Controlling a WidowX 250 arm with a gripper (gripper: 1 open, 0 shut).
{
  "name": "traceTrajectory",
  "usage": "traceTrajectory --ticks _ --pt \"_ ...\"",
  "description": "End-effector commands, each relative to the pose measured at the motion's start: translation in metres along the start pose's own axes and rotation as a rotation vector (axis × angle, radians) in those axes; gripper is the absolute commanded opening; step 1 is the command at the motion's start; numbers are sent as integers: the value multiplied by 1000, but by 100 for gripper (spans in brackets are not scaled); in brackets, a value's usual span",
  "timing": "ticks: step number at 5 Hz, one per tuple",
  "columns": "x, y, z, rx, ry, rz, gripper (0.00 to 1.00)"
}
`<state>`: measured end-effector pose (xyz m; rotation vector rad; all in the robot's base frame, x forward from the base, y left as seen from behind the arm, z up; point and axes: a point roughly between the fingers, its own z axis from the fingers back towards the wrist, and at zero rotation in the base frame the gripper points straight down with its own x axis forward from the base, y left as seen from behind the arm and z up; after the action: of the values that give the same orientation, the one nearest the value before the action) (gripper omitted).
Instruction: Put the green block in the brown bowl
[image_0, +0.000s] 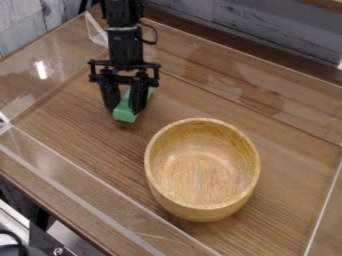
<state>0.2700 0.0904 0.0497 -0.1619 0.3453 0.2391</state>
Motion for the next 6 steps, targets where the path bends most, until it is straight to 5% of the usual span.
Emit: traceTrajectory --ticks 1,3,4,5,6 --pt "-5 -7 34 20 -64 -30 0" --pt "-25 -26 54 20 -21 -86 0" --pt "-51 -67 64 40 -18 -207 0" --pt "-92 -110 57 91 -9 -386 0" --pt "-134 -148 32 152 -3 -548 0"
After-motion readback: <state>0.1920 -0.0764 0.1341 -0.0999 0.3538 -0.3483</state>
